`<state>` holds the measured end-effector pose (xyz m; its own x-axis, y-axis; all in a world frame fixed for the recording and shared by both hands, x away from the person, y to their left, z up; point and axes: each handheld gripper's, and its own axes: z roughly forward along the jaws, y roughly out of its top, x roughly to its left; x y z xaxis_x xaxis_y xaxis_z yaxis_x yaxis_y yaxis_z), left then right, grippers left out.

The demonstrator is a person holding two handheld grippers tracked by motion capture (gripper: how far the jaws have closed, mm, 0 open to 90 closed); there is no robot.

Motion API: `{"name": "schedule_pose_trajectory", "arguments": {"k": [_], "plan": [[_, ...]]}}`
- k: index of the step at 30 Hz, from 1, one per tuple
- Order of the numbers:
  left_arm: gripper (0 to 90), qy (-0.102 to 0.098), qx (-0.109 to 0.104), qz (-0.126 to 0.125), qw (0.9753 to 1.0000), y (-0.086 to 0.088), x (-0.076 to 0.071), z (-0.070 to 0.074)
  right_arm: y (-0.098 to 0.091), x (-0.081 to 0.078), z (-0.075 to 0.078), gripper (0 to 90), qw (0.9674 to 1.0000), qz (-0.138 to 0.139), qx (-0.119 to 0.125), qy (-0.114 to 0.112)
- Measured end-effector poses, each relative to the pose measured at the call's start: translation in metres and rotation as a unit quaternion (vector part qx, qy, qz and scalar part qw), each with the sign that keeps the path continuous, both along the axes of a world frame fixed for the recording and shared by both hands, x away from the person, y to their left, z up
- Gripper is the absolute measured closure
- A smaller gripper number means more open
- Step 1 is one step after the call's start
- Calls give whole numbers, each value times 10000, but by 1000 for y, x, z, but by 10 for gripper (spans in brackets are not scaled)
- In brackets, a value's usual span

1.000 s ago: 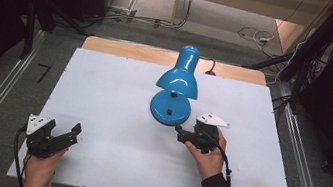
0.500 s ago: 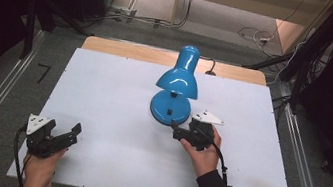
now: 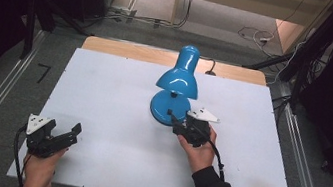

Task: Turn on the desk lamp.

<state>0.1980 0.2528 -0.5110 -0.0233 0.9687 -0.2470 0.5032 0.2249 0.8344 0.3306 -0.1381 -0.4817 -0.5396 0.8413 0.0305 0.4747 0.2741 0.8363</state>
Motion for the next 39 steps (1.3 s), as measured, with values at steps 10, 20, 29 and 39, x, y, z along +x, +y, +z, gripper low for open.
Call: {"name": "schedule_pose_trajectory", "arguments": {"k": [10,20,29,39], "plan": [[104,-2,-13,-7,10000,1,0,0,8,5,-3,806,9998,22,106,-192],[104,2,-18,-15,10000,0,0,0,18,12,-11,876,9998,83,87,-128],[104,11,-19,-26,10000,1,0,-1,24,20,-15,876,9999,23,59,-89],[104,9,-20,-31,10000,1,0,-1,27,25,-18,875,10000,-14,-1,-47]]}}
